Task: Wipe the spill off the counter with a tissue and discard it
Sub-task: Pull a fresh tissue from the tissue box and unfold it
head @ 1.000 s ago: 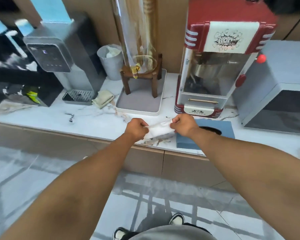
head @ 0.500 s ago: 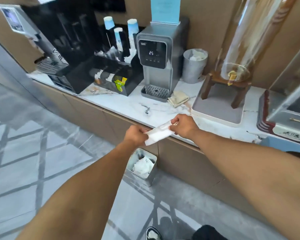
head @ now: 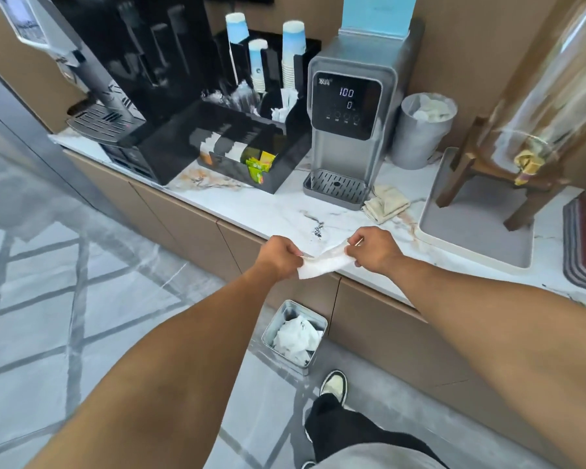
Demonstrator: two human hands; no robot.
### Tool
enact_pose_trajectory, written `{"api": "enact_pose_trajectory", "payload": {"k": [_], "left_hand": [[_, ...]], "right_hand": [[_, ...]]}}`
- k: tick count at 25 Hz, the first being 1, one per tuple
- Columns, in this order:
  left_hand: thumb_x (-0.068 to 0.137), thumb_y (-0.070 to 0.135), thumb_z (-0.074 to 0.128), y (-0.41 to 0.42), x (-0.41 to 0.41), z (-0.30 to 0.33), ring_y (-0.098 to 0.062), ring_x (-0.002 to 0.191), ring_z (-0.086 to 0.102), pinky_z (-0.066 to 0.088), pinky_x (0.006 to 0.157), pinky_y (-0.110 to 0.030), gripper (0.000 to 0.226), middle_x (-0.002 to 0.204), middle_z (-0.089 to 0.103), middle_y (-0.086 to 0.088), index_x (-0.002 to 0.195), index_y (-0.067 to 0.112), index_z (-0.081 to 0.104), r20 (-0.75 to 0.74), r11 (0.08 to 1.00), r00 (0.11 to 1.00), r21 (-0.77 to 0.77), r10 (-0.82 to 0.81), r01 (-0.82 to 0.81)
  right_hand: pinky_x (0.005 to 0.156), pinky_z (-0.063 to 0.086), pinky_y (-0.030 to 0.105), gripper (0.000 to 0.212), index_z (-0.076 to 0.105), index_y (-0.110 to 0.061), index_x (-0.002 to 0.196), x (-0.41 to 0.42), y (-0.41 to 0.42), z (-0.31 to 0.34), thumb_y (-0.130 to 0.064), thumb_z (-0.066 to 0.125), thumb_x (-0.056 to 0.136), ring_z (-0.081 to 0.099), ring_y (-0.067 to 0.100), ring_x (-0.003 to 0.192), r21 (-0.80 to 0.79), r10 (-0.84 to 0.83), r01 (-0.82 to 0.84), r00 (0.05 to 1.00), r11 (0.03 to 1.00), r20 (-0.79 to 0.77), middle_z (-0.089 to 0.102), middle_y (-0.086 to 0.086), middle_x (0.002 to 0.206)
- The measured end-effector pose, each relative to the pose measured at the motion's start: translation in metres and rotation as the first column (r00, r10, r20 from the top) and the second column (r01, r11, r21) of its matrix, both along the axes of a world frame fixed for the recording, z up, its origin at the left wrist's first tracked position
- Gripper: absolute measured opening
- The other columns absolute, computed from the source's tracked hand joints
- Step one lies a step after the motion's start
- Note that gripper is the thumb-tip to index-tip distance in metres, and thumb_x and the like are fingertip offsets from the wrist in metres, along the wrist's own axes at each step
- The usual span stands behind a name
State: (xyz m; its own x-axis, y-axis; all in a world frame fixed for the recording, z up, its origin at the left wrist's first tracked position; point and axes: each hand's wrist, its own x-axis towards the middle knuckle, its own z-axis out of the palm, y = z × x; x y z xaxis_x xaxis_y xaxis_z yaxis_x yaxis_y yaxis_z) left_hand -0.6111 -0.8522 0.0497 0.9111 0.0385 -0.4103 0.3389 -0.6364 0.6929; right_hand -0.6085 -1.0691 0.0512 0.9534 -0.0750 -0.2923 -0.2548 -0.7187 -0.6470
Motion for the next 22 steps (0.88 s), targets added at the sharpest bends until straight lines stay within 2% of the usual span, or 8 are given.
{"api": "enact_pose_trajectory", "payload": {"k": [2,5,8,10,13,16,20,22], "left_hand": [[0.084,0.006,0.068,-0.007,0.024,-0.004,-0.024,0.064,0.064,0.058,0.066,-0.031,0.014,0.071,0.069,-0.009,0.073,0.015,0.065,-0.002,0.999,1.000,0.023,-0.026,0.026],[0.083,0.008,0.064,-0.006,0.062,-0.004,-0.024,0.077,0.067,0.052,0.069,-0.024,0.011,0.072,0.070,-0.003,0.079,0.016,0.072,0.019,0.996,1.000,0.085,-0.014,0.012],[0.084,0.010,0.062,-0.001,0.108,-0.007,-0.028,0.091,0.070,0.053,0.078,-0.025,0.018,0.094,0.076,-0.008,0.092,0.013,0.078,0.027,0.989,1.000,0.145,0.003,-0.007],[0.084,0.010,0.062,0.000,0.137,-0.015,-0.031,0.093,0.070,0.056,0.082,-0.028,0.019,0.098,0.077,-0.008,0.093,0.013,0.079,0.036,0.986,0.999,0.166,-0.011,0.005],[0.083,0.012,0.066,-0.004,0.173,-0.027,-0.028,0.089,0.070,0.054,0.075,-0.025,0.015,0.094,0.077,-0.007,0.091,0.015,0.079,0.027,0.977,0.995,0.194,-0.098,0.091],[0.082,0.014,0.070,-0.008,0.208,-0.046,-0.022,0.081,0.068,0.047,0.068,-0.021,0.009,0.089,0.075,-0.003,0.083,0.020,0.076,0.033,0.962,0.975,0.171,-0.220,0.212],[0.083,0.012,0.069,-0.017,0.243,-0.078,-0.018,0.071,0.064,0.040,0.054,-0.011,0.016,0.071,0.067,0.005,0.076,0.025,0.068,0.086,0.896,0.894,0.111,-0.439,0.429],[0.085,0.011,0.067,-0.013,0.252,-0.089,-0.016,0.073,0.061,0.038,0.056,-0.008,0.014,0.070,0.057,0.014,0.078,0.024,0.066,0.154,0.853,0.839,0.123,-0.522,0.508]], "right_hand": [[0.049,0.040,0.021,0.005,0.062,-0.021,0.080,0.023,-0.002,-0.008,-0.020,0.066,0.083,0.070,0.010,0.058,0.011,-0.020,0.020,0.999,1.000,-0.039,0.069,0.000,0.069],[0.052,0.044,0.023,0.005,0.064,-0.019,0.078,0.058,0.001,-0.017,-0.021,0.064,0.083,0.071,0.011,0.060,0.033,-0.023,0.026,0.997,0.999,-0.076,0.071,0.001,0.067],[0.069,0.056,0.032,0.010,0.062,-0.021,0.071,0.093,0.009,-0.025,-0.021,0.063,0.081,0.072,0.022,0.074,0.031,-0.006,0.009,0.997,0.999,-0.072,0.074,0.006,0.078],[0.077,0.057,0.037,0.008,0.062,-0.021,0.072,0.109,0.011,-0.033,-0.023,0.063,0.080,0.069,0.025,0.083,0.008,-0.048,0.049,0.996,0.999,-0.070,0.072,0.006,0.086],[0.078,0.055,0.035,0.009,0.066,-0.020,0.073,0.125,0.013,-0.045,-0.024,0.060,0.079,0.065,0.027,0.090,-0.069,-0.126,0.121,0.988,0.990,-0.088,0.072,0.007,0.092],[0.077,0.053,0.031,0.015,0.073,-0.015,0.078,0.137,0.015,-0.058,-0.023,0.060,0.082,0.064,0.029,0.092,-0.120,-0.270,0.263,0.961,0.957,-0.053,0.072,0.011,0.094],[0.078,0.054,0.032,0.022,0.073,-0.009,0.088,0.147,0.026,-0.077,-0.024,0.057,0.087,0.065,0.031,0.091,-0.208,-0.439,0.424,0.898,0.881,-0.031,0.072,0.015,0.096],[0.083,0.055,0.036,0.024,0.072,-0.007,0.092,0.148,0.034,-0.083,-0.023,0.055,0.088,0.065,0.032,0.094,-0.213,-0.491,0.471,0.870,0.856,-0.051,0.072,0.017,0.099]]}}
